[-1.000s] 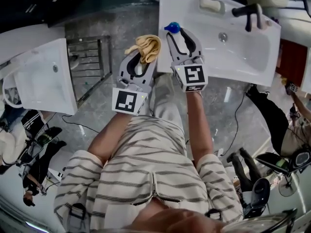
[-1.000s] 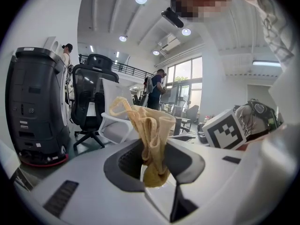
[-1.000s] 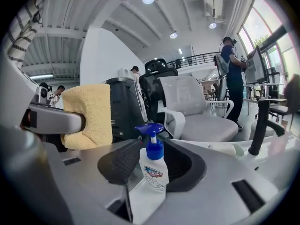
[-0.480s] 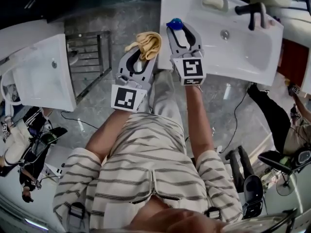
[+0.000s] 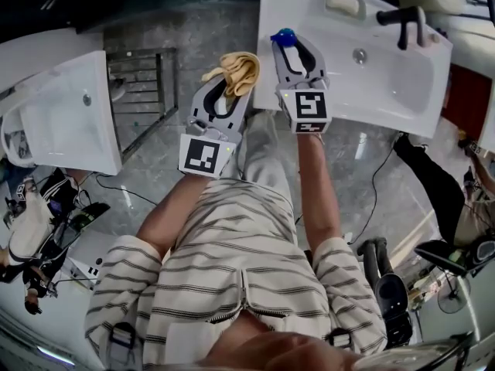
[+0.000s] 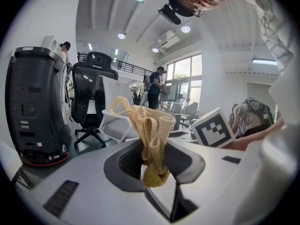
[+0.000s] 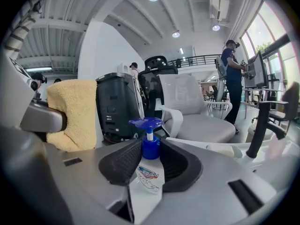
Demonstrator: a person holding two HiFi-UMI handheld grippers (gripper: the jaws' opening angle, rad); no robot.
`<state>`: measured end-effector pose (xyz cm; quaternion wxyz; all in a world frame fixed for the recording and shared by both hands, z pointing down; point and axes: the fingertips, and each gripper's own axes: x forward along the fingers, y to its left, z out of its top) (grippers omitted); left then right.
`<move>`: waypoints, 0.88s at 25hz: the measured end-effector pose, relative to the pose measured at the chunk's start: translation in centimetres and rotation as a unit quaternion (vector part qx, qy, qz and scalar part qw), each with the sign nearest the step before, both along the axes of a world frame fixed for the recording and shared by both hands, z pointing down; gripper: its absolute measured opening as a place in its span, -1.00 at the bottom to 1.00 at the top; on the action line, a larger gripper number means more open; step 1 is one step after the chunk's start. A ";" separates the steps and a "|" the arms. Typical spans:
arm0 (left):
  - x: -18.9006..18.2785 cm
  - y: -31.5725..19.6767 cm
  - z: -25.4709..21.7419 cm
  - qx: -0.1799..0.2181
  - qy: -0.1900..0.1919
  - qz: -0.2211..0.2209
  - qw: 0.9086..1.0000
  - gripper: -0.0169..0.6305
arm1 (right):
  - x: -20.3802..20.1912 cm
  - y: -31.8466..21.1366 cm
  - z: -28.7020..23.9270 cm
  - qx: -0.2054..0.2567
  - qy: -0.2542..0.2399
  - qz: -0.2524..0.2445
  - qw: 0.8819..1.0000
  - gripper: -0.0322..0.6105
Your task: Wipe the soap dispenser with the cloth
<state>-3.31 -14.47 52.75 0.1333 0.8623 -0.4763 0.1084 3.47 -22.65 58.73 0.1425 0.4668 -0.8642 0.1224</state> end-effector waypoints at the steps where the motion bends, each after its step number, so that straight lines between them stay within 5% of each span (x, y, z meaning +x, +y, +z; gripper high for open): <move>1: 0.0 0.1 0.1 0.001 -0.001 0.000 1.000 -0.60 | 0.1 0.1 0.1 -0.003 -0.005 0.003 1.000 -0.52; 22: -0.5 2.0 -4.0 0.054 0.003 0.023 0.998 -0.60 | 0.0 3.4 -10.3 0.023 -0.036 0.007 0.999 -0.51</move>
